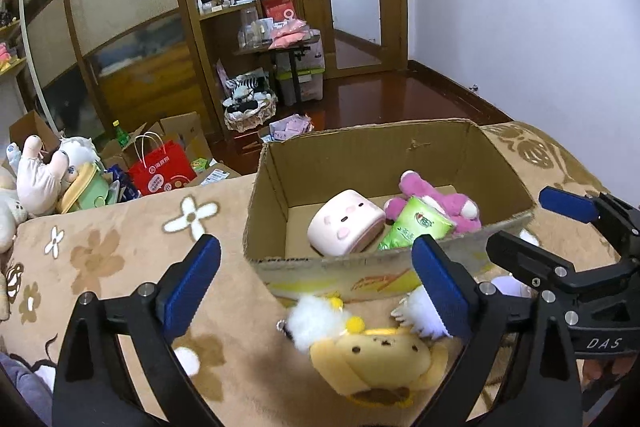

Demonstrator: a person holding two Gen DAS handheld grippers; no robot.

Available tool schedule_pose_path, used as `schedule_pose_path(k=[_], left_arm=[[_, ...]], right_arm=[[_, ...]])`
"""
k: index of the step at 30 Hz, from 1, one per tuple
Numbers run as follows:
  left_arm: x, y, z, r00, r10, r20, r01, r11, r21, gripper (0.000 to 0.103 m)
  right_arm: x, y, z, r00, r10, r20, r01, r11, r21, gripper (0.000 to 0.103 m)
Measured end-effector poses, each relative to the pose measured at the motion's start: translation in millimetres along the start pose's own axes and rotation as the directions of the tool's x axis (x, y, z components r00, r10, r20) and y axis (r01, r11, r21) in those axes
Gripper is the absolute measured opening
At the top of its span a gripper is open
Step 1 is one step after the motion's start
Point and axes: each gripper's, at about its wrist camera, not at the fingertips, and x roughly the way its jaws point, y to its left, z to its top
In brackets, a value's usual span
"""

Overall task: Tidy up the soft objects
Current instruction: 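Open both tools to drop the tissue packs into the box, then withdraw, then lower the left tool onto the yellow duck plush while the right tool reaches the doll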

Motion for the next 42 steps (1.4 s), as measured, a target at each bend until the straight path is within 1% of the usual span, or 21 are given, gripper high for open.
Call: schedule_pose_path(k=[8, 13, 20, 22, 27, 32, 42], left_arm=[[-26.8, 7.4, -12.2, 1.0, 0.011, -0.011, -0.012, 1.0, -0.019, 0.096], [-45.9, 11.2, -19.1, 0.998, 0.057, -0.006, -0.058, 0.998, -0.022, 0.096], [-59.1, 18.1, -28.2, 0.998, 0.05, -0.037, -0.052, 0.997, -0.051, 0.096], [-60.6, 18.5, -30.8, 0.997, 0.041, -0.058, -0.044, 0.998, -0.048, 0.096], [-58.6, 19.3, -32.9, 0.995, 0.028, -0.094, -0.033, 0.998, -0.051, 0.096], [-47.1, 18.6, -36.4, 0.991, 0.018, -0.134, -0.025, 0.998, -0.052, 0.096], [-20.6, 11.0, -41.2, 0.977, -0.04, -0.208, 0.026, 0.997, -0.067, 0.096]], right_arm=[[-26.4, 5.1, -3.5, 0.999, -0.005, 0.033, 0.005, 1.0, 0.007, 0.103], [-41.6, 8.6, -7.4, 0.999, -0.013, 0.044, 0.012, 1.0, 0.006, 0.103], [-53.0, 14.1, -17.1, 0.999, -0.03, 0.034, 0.03, 1.0, -0.001, 0.103], [-54.4, 15.2, -19.8, 0.999, -0.038, 0.031, 0.038, 0.999, -0.006, 0.103], [-54.5, 13.1, -25.6, 0.999, -0.051, 0.012, 0.051, 0.999, 0.0, 0.103], [-46.7, 6.3, -29.0, 0.998, -0.067, -0.019, 0.068, 0.997, 0.028, 0.103], [-22.3, -6.7, -28.3, 0.995, -0.06, -0.08, 0.067, 0.994, 0.083, 0.103]])
